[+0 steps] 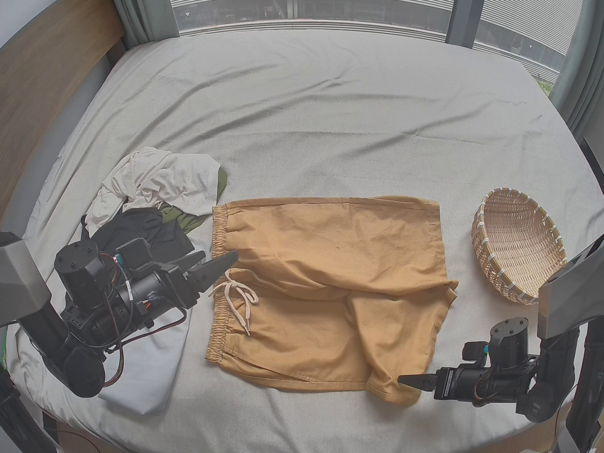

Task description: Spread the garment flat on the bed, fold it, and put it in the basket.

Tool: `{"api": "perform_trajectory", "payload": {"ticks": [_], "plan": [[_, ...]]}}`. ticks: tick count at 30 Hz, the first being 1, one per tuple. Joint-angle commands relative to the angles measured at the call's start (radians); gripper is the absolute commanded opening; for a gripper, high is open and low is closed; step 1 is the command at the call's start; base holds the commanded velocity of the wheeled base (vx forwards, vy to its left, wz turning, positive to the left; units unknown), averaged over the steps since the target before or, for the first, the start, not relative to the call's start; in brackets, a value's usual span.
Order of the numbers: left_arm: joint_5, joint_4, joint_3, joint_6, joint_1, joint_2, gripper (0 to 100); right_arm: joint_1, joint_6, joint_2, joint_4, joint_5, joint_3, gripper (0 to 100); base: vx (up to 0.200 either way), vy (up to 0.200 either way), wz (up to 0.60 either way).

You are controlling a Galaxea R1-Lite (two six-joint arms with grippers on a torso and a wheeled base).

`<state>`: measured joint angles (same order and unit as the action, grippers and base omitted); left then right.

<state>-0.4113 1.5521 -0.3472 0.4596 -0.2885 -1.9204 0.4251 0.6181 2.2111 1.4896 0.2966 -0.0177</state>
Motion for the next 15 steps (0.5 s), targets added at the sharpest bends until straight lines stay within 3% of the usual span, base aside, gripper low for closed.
{"api": "perform_trajectory", "payload": {"ticks": [1, 15], "plan": [[0.0, 0.0, 0.001, 0.001, 0.0, -0.002, 100, 0.034, 0.002, 0.042, 0.012, 0.001, 0.018, 100, 0.0, 0.0, 0.0], [0.0, 0.0, -0.001, 0.001, 0.0, 0.0, 100, 0.055, 0.023, 0.084, 0.051, 0.003, 0.015, 100, 0.0, 0.0, 0.0]]}}
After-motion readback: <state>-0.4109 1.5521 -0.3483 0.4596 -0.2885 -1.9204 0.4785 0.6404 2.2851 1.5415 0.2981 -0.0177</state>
